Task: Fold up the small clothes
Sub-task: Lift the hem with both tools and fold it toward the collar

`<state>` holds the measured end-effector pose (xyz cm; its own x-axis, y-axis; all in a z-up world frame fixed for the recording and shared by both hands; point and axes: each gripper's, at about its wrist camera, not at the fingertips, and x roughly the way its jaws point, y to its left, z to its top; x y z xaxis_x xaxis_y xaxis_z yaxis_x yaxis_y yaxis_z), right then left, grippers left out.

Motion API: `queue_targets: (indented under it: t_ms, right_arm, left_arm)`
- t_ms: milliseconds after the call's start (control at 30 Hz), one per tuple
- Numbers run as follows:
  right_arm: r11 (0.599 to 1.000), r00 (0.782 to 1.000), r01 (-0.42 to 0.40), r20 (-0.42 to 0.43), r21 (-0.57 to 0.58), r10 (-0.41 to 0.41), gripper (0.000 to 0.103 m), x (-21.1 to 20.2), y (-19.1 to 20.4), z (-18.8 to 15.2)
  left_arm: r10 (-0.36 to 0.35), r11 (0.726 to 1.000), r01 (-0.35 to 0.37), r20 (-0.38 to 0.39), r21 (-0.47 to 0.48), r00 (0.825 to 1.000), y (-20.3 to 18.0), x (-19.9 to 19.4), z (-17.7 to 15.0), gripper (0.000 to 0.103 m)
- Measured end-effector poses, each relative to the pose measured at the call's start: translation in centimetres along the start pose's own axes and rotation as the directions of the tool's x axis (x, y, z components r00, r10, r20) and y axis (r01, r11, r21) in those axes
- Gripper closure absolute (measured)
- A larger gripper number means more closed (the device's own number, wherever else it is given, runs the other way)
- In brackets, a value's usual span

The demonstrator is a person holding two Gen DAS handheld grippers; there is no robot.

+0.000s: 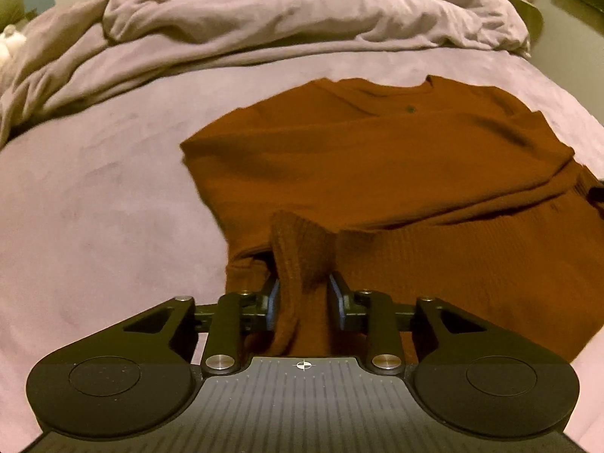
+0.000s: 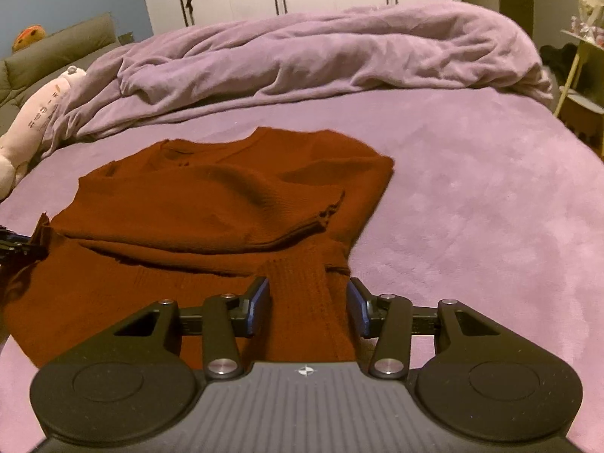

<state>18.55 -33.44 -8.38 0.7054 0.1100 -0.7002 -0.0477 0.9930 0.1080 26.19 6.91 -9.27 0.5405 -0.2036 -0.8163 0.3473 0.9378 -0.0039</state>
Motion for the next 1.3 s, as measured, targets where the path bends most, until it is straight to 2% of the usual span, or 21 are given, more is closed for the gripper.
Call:
queue_targets:
  t_ms: [33,67,100,167,300,567,800,900,1067,1167,1300]
  right_arm:
    - [1.000,1.000,0.002,-0.008,-0.008,-0.003,0.067,0.2,0.1,0.0]
    - [1.000,1.000,0.001,-0.011,-0.014,-0.002,0.079,0.4,0.2,-0.1]
    - [1.000,1.000,-0.003,-0.014,-0.015,0.003,0.083,0.5,0.2,-0.2]
    - [1.000,1.000,-0.010,-0.007,-0.015,0.010,0.094,0.4,0.2,-0.2]
    - [1.000,1.000,-0.014,0.013,-0.014,0.014,0.094,0.0,0.2,-0.3]
    - [0.999,0.998,-0.030,0.050,0.011,0.029,0.096,-1.2,0.1,0.0]
    - [0.999,0.995,-0.028,0.094,-0.025,0.031,0.097,-2.8,1.2,0.9]
    - [0.999,0.987,-0.034,0.158,-0.040,0.040,0.097,-4.4,2.0,2.0]
    - [0.999,0.966,-0.012,0.256,-0.050,0.024,0.097,-5.7,2.7,5.0]
    - [0.999,0.958,0.020,0.285,-0.044,-0.007,0.097,-4.9,2.8,7.1]
    - [0.997,0.960,0.056,0.278,-0.043,-0.042,0.097,-2.5,2.6,9.0]
  left_arm:
    - [-0.004,1.000,0.004,-0.004,-0.019,1.000,0.3,0.1,0.0,0.076]
    - [-0.012,0.999,0.012,-0.005,-0.045,1.000,0.7,0.1,0.0,0.081]
    - [-0.022,0.998,0.022,-0.004,-0.064,1.000,0.9,0.1,0.0,0.087]
    - [-0.021,0.997,0.021,-0.002,-0.076,1.000,1.0,0.0,0.1,0.091]
    - [-0.009,0.997,0.010,0.008,-0.078,1.000,0.9,-0.4,0.4,0.095]
    - [-0.040,0.984,0.045,0.033,-0.175,0.999,2.2,-1.2,0.3,0.095]
    - [-0.025,0.986,0.041,0.096,-0.163,0.995,1.7,-4.0,1.0,0.096]
    - [-0.010,0.990,0.031,0.155,-0.137,0.988,1.5,-6.3,2.0,0.096]
    - [0.026,0.987,0.012,0.238,-0.159,0.971,1.9,-8.8,4.8,0.096]
    - [0.051,0.984,-0.005,0.255,-0.178,0.966,2.4,-8.4,6.5,0.096]
    - [0.065,0.980,-0.019,0.228,-0.200,0.971,2.9,-5.9,8.3,0.096]
